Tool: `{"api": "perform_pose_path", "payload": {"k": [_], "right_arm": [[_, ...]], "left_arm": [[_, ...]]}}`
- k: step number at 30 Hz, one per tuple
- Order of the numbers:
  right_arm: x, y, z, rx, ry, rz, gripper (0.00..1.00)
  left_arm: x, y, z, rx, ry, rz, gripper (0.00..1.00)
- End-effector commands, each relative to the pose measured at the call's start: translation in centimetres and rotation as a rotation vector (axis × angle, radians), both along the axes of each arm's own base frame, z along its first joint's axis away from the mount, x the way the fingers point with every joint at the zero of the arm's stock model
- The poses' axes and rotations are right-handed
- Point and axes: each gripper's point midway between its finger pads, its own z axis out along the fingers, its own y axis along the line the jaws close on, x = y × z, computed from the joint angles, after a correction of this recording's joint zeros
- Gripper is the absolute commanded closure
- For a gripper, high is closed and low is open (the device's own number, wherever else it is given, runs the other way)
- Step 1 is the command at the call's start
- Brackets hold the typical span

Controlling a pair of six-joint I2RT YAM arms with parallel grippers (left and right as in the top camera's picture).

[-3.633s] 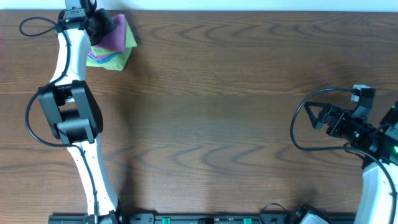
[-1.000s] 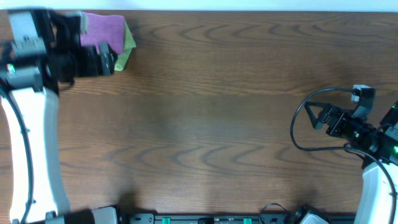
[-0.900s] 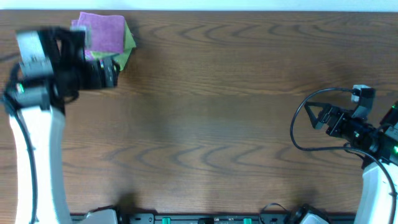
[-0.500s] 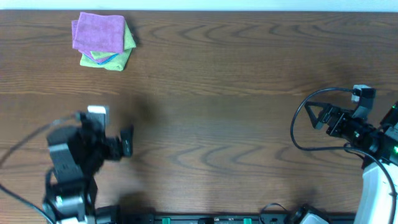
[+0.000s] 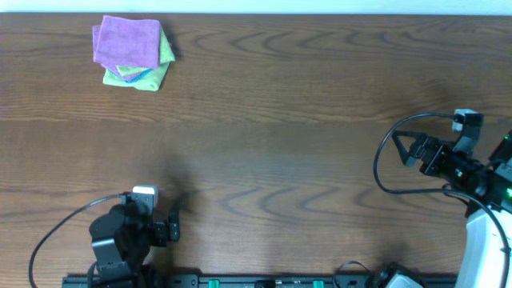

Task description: Fold the cloth

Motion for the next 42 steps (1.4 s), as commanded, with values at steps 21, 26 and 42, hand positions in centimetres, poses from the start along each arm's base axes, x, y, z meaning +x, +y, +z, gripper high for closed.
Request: {"api": "perform_pose_path", "payload": {"k": [21, 26, 42], "right_arm": [[-0.1, 0.2, 0.3, 0.015, -0.009, 0.003, 0.01], [-0.1, 0.2, 0.3, 0.015, -0.009, 0.003, 0.01], [-0.3, -0.2, -0.2, -0.007, 0.016, -0.019, 0.01]], "left_arm": [[-1.8, 2.9, -2.6, 0.092, 0.074, 0.184, 0.04], [-1.8, 2.9, -2.6, 0.091, 0.074, 0.184, 0.04], [-1.8, 2.9, -2.6, 0.091, 0.074, 0.184, 0.04]]}}
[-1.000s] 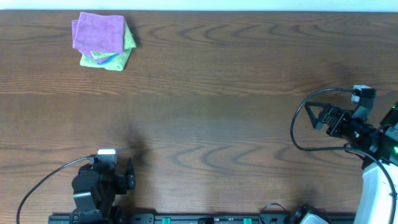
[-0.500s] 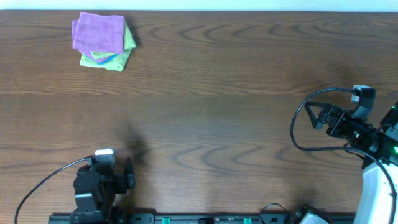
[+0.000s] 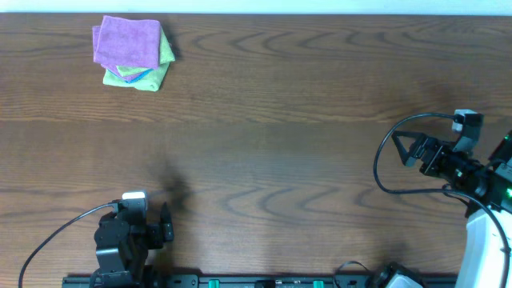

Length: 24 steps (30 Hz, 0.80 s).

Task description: Fold the cloth

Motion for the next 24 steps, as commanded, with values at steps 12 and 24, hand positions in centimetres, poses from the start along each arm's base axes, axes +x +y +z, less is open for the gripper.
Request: {"api": "perform_pose_path", "payload": {"k": [12, 24], "right_arm": [[-1.6, 3.3, -3.6, -0.415, -0.043, -0.020, 0.01], [-5.5, 4.8, -9.2, -0.493, -0.257, -0.017, 0.01]], "left_arm": [[-0.9, 0.2, -2.3, 0.006, 0.074, 0.009, 0.05], [-0.9, 0.2, -2.3, 0.006, 0.074, 0.009, 0.04]]}}
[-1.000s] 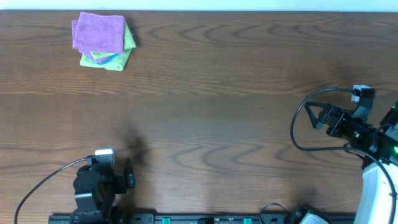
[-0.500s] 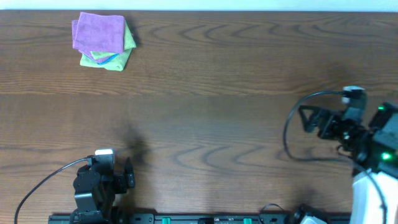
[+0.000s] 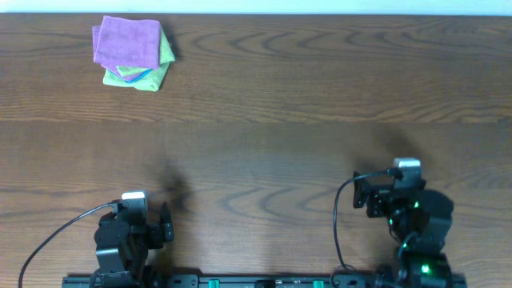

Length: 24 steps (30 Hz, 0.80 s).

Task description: Fold the cloth

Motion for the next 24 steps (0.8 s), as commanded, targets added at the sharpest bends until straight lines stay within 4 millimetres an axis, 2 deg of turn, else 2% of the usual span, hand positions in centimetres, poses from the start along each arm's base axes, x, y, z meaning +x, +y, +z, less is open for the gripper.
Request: {"api": "perform_pose_path", "payload": {"k": [1, 4, 14, 24], "right_arm": [[-0.4, 0.3, -0.2, -0.052, -0.060, 0.024, 0.01], [-0.8, 0.2, -0.8, -0.077, -0.086, 0.014, 0.01], [-0.7, -1.8, 0.8, -0.209, -0.160, -0.121, 0.01], [-0.8, -2.0, 3.6, -0.212, -0.288, -0.152, 0.01]], "left_arm": [[-0.9, 0.1, -2.3, 0.005, 0.077, 0.004, 0.04], [-0.9, 0.1, -2.3, 0.006, 0.077, 0.005, 0.04], [-0.9, 0.1, -2.3, 0.005, 0.077, 0.004, 0.04], [-0.9, 0.1, -2.3, 0.006, 0.077, 0.005, 0.05]]}}
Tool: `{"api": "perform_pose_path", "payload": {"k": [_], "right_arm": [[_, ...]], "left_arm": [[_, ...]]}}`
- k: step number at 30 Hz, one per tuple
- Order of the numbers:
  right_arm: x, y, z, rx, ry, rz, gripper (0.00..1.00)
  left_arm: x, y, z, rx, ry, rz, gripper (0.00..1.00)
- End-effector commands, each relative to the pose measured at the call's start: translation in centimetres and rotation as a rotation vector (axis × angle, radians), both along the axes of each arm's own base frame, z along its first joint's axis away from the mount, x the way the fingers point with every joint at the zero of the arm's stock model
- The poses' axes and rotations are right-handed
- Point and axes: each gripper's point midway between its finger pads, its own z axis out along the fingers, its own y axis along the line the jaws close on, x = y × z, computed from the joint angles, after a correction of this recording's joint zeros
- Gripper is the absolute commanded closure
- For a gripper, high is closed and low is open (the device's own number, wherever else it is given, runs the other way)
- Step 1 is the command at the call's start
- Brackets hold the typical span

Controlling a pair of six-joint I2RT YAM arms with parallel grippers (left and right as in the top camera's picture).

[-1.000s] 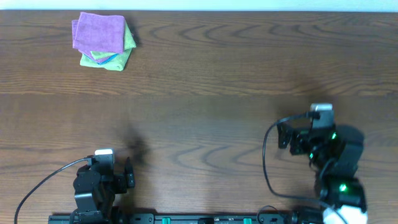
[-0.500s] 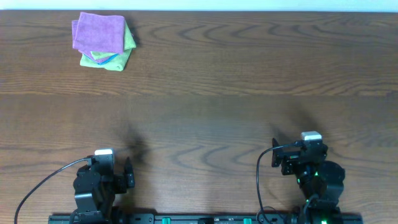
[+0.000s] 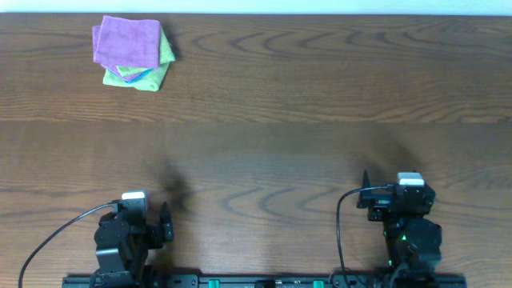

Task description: Fold the cloth

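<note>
A stack of folded cloths (image 3: 132,52) lies at the far left corner of the table, a purple one on top, with green and blue edges showing under it. My left gripper (image 3: 166,220) is drawn back at the near left edge, its fingers together and holding nothing. At the near right edge, well away from the stack, my right gripper (image 3: 366,190) shows as one narrow blade, shut and empty.
The dark wooden table (image 3: 272,120) runs across the whole view. A black rail with both arm bases (image 3: 256,282) lines the near edge. Cables loop beside each arm.
My right arm has pulled a little further back toward the near edge and turned slightly. The left arm and the cloth stack have not moved.
At first my left arm stood slightly forward at the near left and my right arm was out at the right edge with its jaws apart. Then the left arm was drawn back. Later the right arm was at the near right, where both now rest. The stack stayed put.
</note>
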Motion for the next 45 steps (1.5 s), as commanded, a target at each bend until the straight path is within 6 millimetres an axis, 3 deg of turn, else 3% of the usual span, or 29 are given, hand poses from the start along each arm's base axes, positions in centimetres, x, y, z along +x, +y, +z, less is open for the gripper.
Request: {"api": "perform_pose_path", "payload": {"k": [1, 12, 45], "right_arm": [[-0.11, -0.32, 0.49, -0.014, -0.027, -0.018, 0.01], [-0.19, -0.91, 0.71, 0.112, -0.050, -0.086, 0.01], [-0.17, -0.83, 0.72, 0.113, -0.050, -0.081, 0.01]], "left_arm": [[-0.90, 0.09, -2.30, 0.006, 0.077, 0.004, 0.05], [-0.90, 0.10, -2.30, 0.006, 0.077, 0.004, 0.04], [-0.90, 0.09, -2.30, 0.006, 0.077, 0.004, 0.04]]}}
